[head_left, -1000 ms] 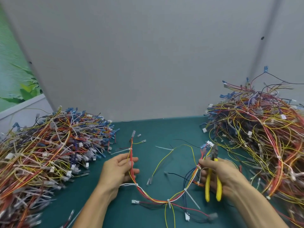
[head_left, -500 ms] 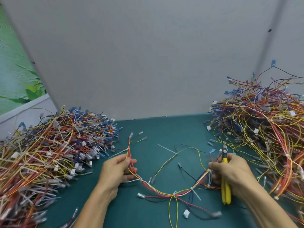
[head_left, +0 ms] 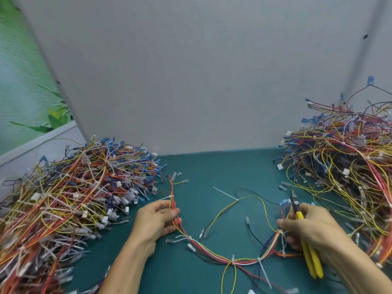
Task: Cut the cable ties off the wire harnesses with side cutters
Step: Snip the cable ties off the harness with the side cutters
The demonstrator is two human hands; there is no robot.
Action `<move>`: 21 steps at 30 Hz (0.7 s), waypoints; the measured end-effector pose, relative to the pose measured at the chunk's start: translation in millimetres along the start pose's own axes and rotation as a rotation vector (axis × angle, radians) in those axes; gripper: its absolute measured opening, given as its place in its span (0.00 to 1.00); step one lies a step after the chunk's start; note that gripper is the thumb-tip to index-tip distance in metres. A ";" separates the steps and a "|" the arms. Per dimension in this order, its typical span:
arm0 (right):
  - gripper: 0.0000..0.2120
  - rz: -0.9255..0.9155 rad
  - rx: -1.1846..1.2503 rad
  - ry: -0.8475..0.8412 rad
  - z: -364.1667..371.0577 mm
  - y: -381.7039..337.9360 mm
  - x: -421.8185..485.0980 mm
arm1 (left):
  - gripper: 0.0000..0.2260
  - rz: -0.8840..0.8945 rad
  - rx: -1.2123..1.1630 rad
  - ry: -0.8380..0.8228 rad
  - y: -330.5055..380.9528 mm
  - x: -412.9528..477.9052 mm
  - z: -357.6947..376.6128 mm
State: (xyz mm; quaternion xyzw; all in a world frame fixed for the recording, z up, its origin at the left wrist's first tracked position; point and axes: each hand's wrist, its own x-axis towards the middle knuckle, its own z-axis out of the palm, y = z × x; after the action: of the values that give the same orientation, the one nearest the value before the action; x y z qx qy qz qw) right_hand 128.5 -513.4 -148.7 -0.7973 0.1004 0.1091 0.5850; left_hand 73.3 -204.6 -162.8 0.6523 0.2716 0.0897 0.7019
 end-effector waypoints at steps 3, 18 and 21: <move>0.12 -0.042 -0.098 -0.043 2.0 -3.4 -5.5 | 0.12 0.032 0.051 -0.083 1.1 -3.3 0.2; 0.09 -0.095 -0.430 0.052 15.3 -1.5 -8.7 | 0.06 0.344 1.008 0.046 -1.3 -10.8 -0.4; 0.10 -0.124 -0.562 0.093 21.5 -1.6 -11.2 | 0.08 0.358 1.017 0.073 -4.7 -11.9 3.0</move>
State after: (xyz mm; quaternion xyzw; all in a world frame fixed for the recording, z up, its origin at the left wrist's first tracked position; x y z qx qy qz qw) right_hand 117.1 -492.0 -150.2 -0.9370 0.0439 0.0599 0.3414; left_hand 63.8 -213.5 -164.1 0.9423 0.1896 0.0879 0.2616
